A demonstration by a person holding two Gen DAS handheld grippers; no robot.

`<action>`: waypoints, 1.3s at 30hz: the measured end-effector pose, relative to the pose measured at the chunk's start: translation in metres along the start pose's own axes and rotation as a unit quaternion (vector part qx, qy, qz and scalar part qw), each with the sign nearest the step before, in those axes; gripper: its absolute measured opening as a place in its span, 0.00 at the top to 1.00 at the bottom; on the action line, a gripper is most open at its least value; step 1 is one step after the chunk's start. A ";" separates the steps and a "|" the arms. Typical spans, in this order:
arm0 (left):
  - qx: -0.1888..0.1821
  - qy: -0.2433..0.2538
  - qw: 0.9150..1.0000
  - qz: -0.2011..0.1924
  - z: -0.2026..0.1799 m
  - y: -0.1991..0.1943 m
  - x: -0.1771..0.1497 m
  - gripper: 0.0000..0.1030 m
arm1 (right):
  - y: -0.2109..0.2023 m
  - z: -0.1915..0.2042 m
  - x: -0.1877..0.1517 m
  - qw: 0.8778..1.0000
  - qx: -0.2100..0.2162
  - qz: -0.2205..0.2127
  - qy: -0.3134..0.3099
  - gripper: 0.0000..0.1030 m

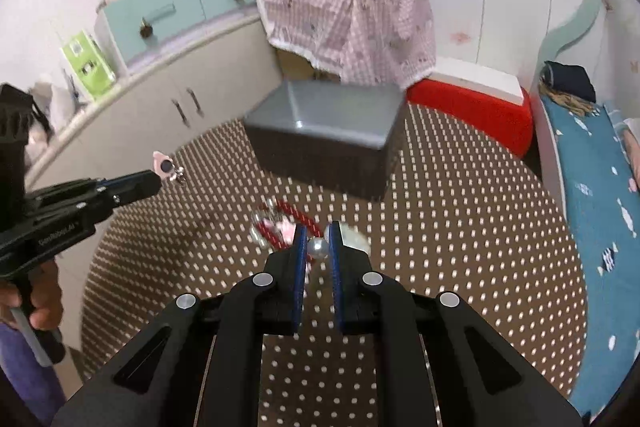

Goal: Organize jewelry
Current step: 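Carry a pink charm into the box with the left tool while the right tool carries a pearl charm, then release the charms into the box and move both tools back to the jewelry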

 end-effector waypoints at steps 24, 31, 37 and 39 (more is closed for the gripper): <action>-0.035 0.023 0.998 0.055 -0.001 0.110 0.085 0.98 | 0.085 -0.024 0.098 0.998 0.031 0.021 0.049 0.89; -0.030 0.021 0.997 0.066 0.003 0.116 0.077 0.97 | 0.108 -0.027 0.088 0.997 0.031 0.041 0.055 0.89; -0.026 0.013 0.998 0.064 0.003 0.112 0.074 0.97 | 0.113 -0.029 0.085 0.997 0.030 0.047 0.060 0.88; -0.024 0.010 0.998 0.063 0.003 0.109 0.073 0.82 | 0.109 -0.030 0.083 0.997 0.029 0.043 0.064 0.86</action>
Point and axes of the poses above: each gripper's, at about its wrist camera, not at the fingertips, and y roughly the way its jaws point, z to its left, x to its top, the point moved 2 cm from there along y, roughly the way its jaws point, and after that the axes turned 7 degrees about y, right-handed, at the moved point
